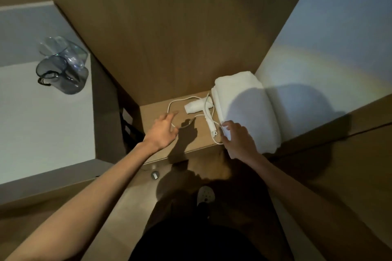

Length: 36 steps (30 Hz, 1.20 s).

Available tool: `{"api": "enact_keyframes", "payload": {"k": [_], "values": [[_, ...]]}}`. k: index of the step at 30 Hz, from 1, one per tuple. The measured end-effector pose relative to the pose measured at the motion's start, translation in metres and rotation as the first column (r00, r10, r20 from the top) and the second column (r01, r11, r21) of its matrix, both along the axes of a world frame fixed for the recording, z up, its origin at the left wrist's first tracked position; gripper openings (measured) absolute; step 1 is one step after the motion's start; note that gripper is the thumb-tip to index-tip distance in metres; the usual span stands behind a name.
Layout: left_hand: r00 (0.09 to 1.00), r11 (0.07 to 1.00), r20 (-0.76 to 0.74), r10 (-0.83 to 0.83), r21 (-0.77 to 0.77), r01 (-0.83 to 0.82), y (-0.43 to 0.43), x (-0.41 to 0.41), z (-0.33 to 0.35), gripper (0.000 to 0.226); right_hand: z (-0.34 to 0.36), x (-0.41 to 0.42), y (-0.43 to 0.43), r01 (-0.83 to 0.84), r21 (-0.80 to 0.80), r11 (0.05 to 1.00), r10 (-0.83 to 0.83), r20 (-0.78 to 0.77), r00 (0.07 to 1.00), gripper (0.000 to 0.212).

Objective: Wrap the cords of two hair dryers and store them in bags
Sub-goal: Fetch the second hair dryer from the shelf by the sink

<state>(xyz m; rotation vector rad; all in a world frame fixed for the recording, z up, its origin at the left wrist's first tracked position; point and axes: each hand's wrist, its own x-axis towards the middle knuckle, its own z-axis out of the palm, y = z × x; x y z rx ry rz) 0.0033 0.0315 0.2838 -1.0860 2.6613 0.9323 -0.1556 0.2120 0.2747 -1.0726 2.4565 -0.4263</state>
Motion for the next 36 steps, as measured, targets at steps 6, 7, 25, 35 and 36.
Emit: {"api": "enact_keyframes", "payload": {"k": [6, 7, 25, 35, 36], "values": [[0.999, 0.998, 0.040, 0.037, 0.045, -0.038, -0.029, -0.038, -0.029, 0.066, -0.031, -0.051, -0.031, 0.006, 0.048, 0.999, -0.011, 0.120, 0.993, 0.042], [0.998, 0.998, 0.054, 0.032, 0.051, -0.035, -0.034, -0.044, -0.036, 0.069, -0.037, -0.058, -0.036, 0.017, 0.056, 0.998, -0.024, 0.131, 0.991, 0.044], [0.997, 0.995, 0.065, -0.032, -0.092, 0.038, -0.080, -0.140, -0.216, 0.103, -0.212, -0.108, -0.120, 0.168, 0.051, 0.985, -0.175, 0.266, 0.948, 0.070], [0.993, 0.968, -0.014, -0.115, -0.227, 0.109, -0.088, -0.176, -0.344, 0.106, -0.334, -0.116, -0.139, 0.083, -0.025, 0.996, -0.079, 0.125, 0.989, 0.083], [0.993, 0.960, -0.012, -0.117, -0.259, 0.110, -0.088, -0.177, -0.356, 0.107, -0.342, -0.116, -0.142, 0.094, -0.028, 0.995, -0.090, 0.108, 0.990, 0.085]]}}
